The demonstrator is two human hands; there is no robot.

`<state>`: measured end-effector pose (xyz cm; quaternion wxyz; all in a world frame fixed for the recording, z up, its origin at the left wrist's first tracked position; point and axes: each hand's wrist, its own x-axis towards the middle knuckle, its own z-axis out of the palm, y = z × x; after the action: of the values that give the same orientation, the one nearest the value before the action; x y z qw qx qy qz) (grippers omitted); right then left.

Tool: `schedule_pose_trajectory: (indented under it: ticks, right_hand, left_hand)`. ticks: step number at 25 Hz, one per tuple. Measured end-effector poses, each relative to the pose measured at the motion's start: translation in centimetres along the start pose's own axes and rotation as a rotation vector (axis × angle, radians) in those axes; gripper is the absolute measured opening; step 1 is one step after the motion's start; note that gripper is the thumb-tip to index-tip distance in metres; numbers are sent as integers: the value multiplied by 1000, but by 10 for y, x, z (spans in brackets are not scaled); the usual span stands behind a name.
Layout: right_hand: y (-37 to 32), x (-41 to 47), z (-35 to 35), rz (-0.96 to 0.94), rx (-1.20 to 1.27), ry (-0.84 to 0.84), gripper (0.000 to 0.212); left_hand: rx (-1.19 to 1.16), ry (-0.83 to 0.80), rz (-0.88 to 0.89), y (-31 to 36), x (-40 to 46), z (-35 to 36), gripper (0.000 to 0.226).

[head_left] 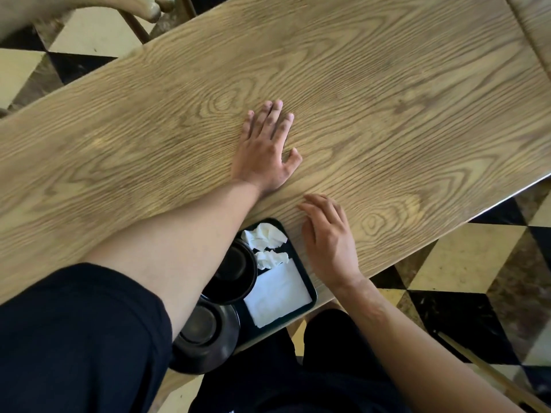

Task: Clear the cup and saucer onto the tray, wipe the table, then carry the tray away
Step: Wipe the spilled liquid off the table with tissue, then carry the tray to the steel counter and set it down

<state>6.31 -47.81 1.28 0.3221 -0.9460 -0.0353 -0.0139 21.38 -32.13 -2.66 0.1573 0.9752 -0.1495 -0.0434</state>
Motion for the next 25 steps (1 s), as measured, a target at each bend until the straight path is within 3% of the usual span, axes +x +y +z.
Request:
schedule_pose_trajectory:
  ticks: [5, 10, 17, 20, 25]
  right_hand:
    - [27, -7, 13, -153, -174, -130, 40]
    - [36, -8, 6, -210, -256, -243, 50]
    - [21, -5, -18, -103, -324, -493, 61]
    - [10, -14, -28, -24, -360, -560, 71]
    - [1, -47, -46, 97, -371, -628, 77]
  left_hand:
    - [21, -164, 45, -11, 3, -18, 67]
    - [-44, -147, 64, -91, -65, -45, 55]
    - [-107, -131, -439, -166, -234, -92, 52]
    - [-169, -134, -634, -153, -293, -93, 57]
    - [-242, -99, -797, -102, -370, -77, 63]
